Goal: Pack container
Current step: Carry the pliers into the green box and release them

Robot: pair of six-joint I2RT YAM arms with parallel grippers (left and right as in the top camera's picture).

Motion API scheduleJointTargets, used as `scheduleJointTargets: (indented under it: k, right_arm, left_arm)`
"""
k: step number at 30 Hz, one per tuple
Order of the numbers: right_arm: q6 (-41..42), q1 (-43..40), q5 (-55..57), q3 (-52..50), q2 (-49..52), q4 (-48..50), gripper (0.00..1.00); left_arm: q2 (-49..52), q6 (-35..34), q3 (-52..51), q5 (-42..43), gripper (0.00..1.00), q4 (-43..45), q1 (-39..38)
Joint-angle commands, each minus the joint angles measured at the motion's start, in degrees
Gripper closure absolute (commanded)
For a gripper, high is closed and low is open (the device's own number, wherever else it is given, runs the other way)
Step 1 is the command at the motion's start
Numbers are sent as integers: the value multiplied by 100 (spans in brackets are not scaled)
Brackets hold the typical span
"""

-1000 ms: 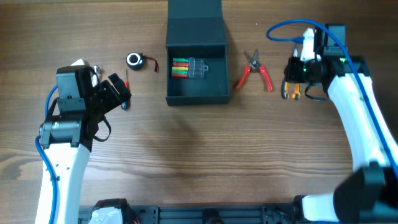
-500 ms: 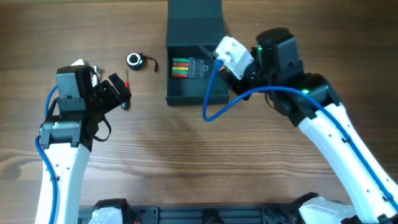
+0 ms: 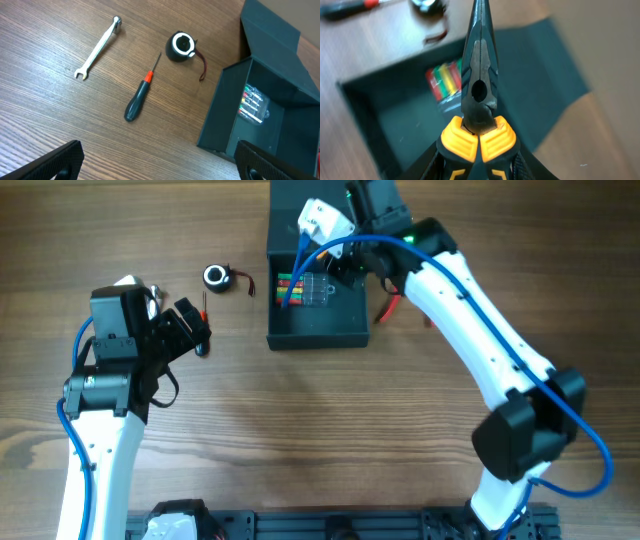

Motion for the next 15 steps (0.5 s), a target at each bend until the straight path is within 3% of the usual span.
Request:
scheduleJointTargets:
  k: [1,15]
  right_arm:
    - [-461,236,-188,170,404,-173,96]
    - [-1128,468,-326,144,1255,-415,96]
  left_arm:
    - [7,131,107,-55,0,15,-13]
    - [7,131,107,-57,0,15,-13]
